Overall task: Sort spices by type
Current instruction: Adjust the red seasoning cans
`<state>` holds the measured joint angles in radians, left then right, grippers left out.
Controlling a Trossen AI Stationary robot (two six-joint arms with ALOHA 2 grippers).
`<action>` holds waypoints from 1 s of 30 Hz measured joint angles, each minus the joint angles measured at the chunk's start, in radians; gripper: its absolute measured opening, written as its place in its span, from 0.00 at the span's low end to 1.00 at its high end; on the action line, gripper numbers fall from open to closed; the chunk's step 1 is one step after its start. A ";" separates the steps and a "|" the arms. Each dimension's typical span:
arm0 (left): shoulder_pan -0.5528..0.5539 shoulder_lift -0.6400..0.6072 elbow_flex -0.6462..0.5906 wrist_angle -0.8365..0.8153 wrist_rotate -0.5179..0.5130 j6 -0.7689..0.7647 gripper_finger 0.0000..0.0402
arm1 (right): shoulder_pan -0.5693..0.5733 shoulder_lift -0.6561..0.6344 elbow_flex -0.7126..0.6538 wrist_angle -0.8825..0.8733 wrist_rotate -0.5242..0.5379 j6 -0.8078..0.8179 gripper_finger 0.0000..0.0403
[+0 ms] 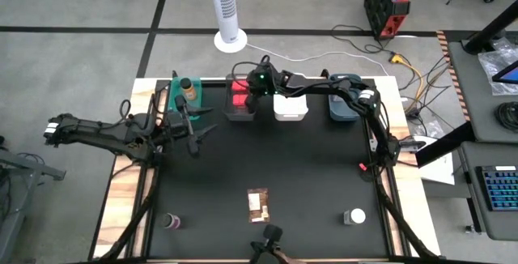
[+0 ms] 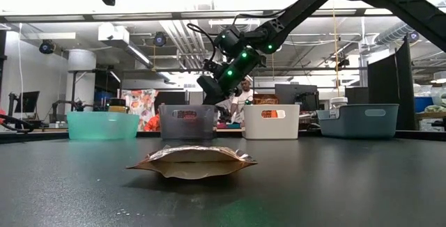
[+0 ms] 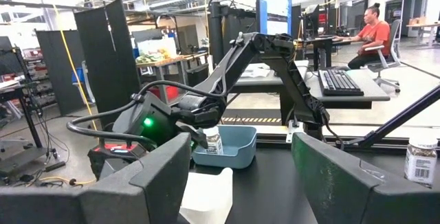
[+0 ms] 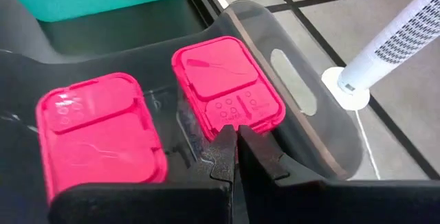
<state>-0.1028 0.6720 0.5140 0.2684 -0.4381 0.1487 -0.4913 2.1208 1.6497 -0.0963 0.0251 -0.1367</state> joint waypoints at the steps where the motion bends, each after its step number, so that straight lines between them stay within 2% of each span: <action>1: 0.000 0.000 0.000 0.000 0.000 0.000 0.59 | -0.001 0.000 0.000 0.000 0.002 -0.005 0.02; 23: 0.000 0.000 0.000 0.000 0.000 -0.004 0.59 | 0.002 -0.011 -0.002 -0.010 0.003 0.006 0.02; 30: 0.000 0.000 0.000 -0.001 0.000 -0.012 0.59 | 0.005 -0.071 -0.003 -0.048 0.003 0.006 0.02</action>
<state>-0.1028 0.6720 0.5140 0.2670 -0.4380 0.1371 -0.4863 2.0501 1.6470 -0.1443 0.0280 -0.1307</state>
